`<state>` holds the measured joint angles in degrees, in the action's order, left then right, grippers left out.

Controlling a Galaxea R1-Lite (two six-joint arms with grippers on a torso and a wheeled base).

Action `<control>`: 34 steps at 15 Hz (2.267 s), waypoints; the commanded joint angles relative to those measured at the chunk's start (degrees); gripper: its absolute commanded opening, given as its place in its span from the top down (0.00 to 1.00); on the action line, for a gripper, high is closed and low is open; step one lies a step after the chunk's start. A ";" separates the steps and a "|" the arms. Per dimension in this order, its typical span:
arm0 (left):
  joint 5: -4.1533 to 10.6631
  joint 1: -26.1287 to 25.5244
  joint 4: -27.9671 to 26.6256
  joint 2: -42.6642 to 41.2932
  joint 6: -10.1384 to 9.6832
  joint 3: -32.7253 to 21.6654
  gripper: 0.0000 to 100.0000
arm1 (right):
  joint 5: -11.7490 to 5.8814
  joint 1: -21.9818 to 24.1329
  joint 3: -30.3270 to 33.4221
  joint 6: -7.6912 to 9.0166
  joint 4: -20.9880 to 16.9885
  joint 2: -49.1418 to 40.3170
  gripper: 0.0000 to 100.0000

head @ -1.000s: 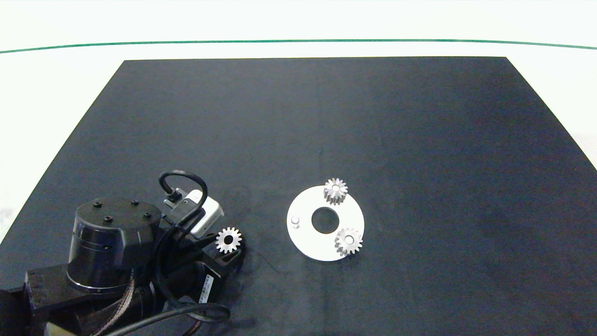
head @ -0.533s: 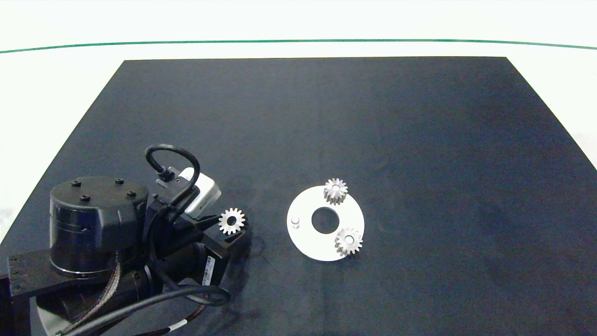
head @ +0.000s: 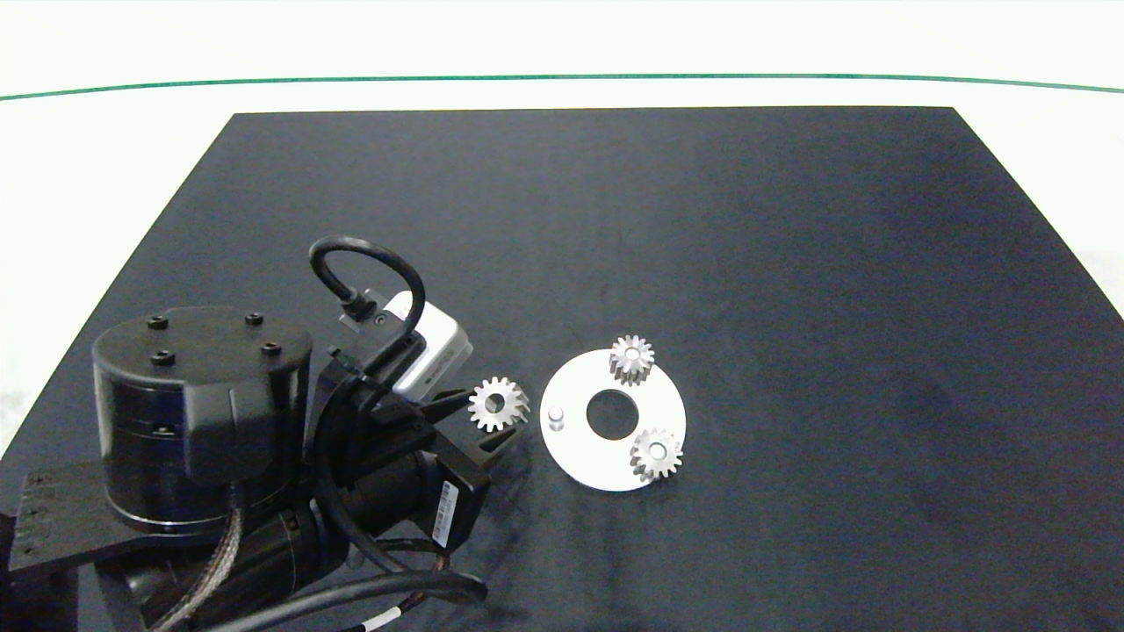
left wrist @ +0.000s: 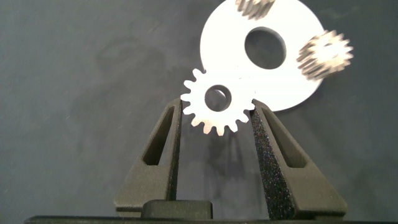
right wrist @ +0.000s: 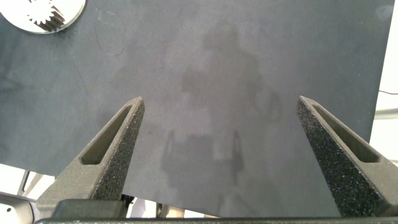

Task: Install three planetary gears onto the carrier pins

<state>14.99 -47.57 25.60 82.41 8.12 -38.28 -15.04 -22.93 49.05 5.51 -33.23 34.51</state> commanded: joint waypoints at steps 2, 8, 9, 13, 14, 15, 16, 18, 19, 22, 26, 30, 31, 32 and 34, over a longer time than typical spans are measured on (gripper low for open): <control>1.18 -2.35 0.42 3.46 0.14 -1.27 1.00 | -0.07 0.08 0.08 0.03 -0.17 0.29 0.00; 2.58 -4.20 0.50 8.38 0.49 -4.44 1.00 | -0.07 -0.01 0.08 0.03 -0.17 0.64 0.00; 2.76 -4.20 0.50 9.09 0.85 -5.05 1.00 | -0.07 -0.01 0.08 0.03 -0.17 0.64 0.00; 3.37 -4.11 0.59 10.58 1.02 -6.28 1.00 | -0.07 -0.01 0.08 0.03 -0.17 0.91 0.00; 3.37 -3.76 0.50 10.84 1.55 -6.63 1.00 | -0.07 -0.01 0.16 0.03 -0.17 0.91 0.00; 3.37 -3.67 0.59 11.11 1.99 -7.07 1.00 | -0.07 -0.01 0.34 0.03 -0.17 0.82 0.00; 3.46 -3.67 0.59 11.11 2.16 -7.16 1.00 | -0.07 -0.01 0.43 0.03 -0.25 0.82 0.00; 3.46 -3.58 0.59 11.20 2.25 -7.25 1.00 | -0.07 -0.01 0.52 0.03 -0.25 0.82 0.00; 3.37 -3.58 0.59 11.20 2.25 -7.25 1.00 | -0.07 -0.10 0.52 0.03 -0.25 0.82 0.00; 3.37 -3.23 0.59 11.28 2.25 -7.16 1.00 | -0.07 -0.01 0.52 0.47 -0.25 0.47 0.00; 3.37 -1.74 0.68 11.20 2.25 -6.72 1.00 | -0.07 -0.01 0.60 0.99 -0.34 0.38 0.00; 3.46 -1.30 0.68 11.11 2.16 -6.72 1.00 | -0.07 0.08 0.95 1.17 -0.34 0.29 0.00; 3.46 -1.39 0.68 11.20 2.25 -6.63 1.00 | -0.07 0.08 0.95 1.17 -0.34 0.29 0.00; 3.37 -1.48 0.68 11.20 2.16 -6.55 1.00 | -0.07 0.08 0.95 1.17 -0.34 0.29 0.00; 3.37 -1.65 0.68 11.28 2.16 -6.63 1.00 | -0.07 0.08 0.95 1.17 -0.34 0.38 0.00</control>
<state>18.32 -49.12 26.17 93.64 10.28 -44.86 -15.02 -22.82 50.02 6.61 -33.40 34.87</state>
